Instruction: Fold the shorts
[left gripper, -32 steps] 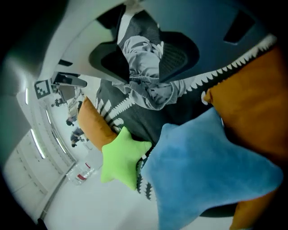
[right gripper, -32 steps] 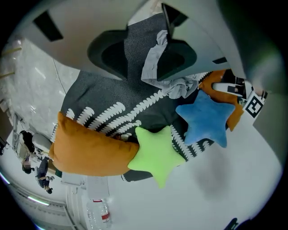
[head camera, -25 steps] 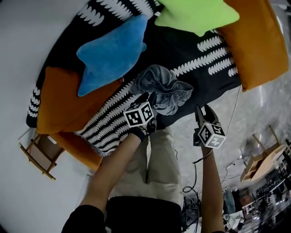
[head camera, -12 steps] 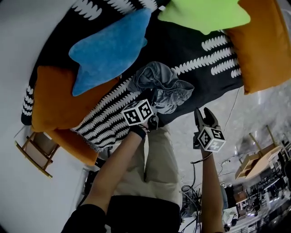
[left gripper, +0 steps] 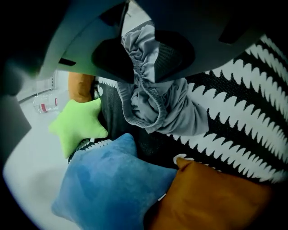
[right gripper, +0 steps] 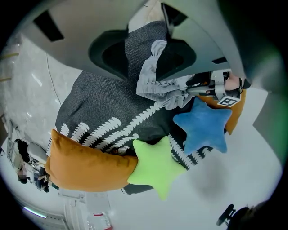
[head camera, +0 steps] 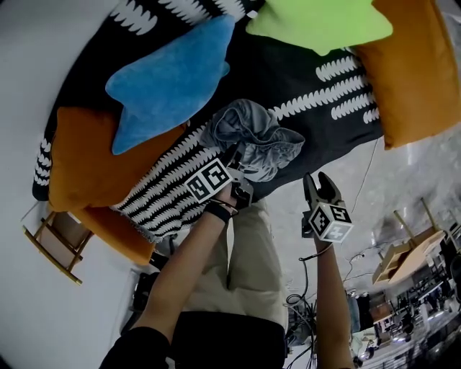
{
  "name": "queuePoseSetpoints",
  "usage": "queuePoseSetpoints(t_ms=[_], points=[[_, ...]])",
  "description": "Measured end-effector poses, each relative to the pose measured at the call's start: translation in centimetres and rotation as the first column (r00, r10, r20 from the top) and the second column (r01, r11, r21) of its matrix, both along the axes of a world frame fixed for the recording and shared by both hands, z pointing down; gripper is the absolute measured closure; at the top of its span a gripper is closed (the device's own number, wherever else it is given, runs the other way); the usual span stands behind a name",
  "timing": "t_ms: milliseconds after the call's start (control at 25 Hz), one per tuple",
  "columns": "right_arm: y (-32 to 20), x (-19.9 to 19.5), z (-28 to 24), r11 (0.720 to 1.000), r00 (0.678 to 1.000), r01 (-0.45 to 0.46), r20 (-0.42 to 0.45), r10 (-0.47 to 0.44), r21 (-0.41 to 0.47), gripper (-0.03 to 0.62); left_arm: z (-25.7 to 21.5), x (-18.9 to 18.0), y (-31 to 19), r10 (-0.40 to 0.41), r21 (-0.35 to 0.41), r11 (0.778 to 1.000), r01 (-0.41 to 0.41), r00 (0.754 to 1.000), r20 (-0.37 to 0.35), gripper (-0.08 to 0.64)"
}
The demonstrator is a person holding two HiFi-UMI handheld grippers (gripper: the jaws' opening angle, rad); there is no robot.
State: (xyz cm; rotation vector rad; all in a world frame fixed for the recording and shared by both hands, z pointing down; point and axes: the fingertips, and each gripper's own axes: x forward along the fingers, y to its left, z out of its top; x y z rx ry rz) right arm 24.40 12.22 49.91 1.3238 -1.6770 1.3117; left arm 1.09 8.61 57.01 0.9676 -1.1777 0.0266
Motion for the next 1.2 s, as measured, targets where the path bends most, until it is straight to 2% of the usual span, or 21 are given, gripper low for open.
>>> queuePoseSetpoints(t_ms=[120,160,200,240,360,560,680,840,960,1040,1120,1200], points=[[0.3,0.4,0.3,1.0,1.0,0.022,-0.007,-0.022,0.01,0.383,0.9,0.5,-0.4,-0.002,0.004,1.0,0.002,1.0,0.018,0.41],[0.1,0.2,0.2,1.0,1.0,0.026,-0.01,-0.026,0.013,0.385,0.9,0.3,-0.7,-0.002,-0.001,1.0,0.002,1.0,0.022,0.425],[-0.5,-0.3,0.0,1.0,1.0,0.024,-0.01,-0.024,0.016,0.387,0.8,-0.2,-1.4,-0.001,-0.006,1.0,0.001,1.0,0.025,0.479],[-1.3,-1.0,-0.3,1.0,1.0,0.013,-0.006,-0.013,0.017,0.388,0.6,-1.1,-2.2,0.004,-0.009,1.0,-0.003,1.0,0.029,0.528],[-3.8,-2.4,-0.5,0.998,0.998,-0.054,0.013,0.054,0.013,0.392,-0.5,-3.1,-3.1,0.065,0.003,0.998,-0.065,0.996,0.057,0.531],[-4.6,2.8,2.6,0.998,0.998,-0.067,-0.001,0.067,0.013,0.403,-1.5,0.7,2.2,0.153,-0.026,0.988,-0.152,0.986,0.058,0.532],[-6.0,1.7,2.7,0.999,0.999,-0.047,-0.012,0.047,0.012,0.411,-3.8,-0.5,4.0,0.225,-0.027,0.974,-0.224,0.973,0.058,0.532],[-7.0,-0.8,2.2,0.999,1.0,-0.026,-0.015,0.026,0.024,0.417,-6.6,-2.2,7.3,0.331,-0.037,0.943,-0.33,0.943,0.03,0.532],[-7.8,-3.9,1.5,0.994,0.995,0.092,-0.035,-0.091,0.05,0.426,-8.4,-4.5,8.5,0.412,-0.043,0.911,-0.411,0.911,0.034,0.532],[-8.1,-6.9,0.8,0.97,0.972,0.231,-0.068,-0.226,0.075,0.426,-9.6,-6.6,9.3,0.439,-0.051,0.898,-0.437,0.898,0.033,0.532],[-7.7,-9.1,0.4,0.919,0.921,0.383,-0.112,-0.373,0.094,0.426,-10.1,-7.5,10.8,0.471,-0.057,0.881,-0.469,0.881,0.043,0.532],[-7.6,-10.2,0.9,0.849,0.851,0.519,-0.153,-0.502,0.104,0.426,-9.8,-7.1,11.9,0.533,-0.048,0.846,-0.531,0.842,0.081,0.532]])
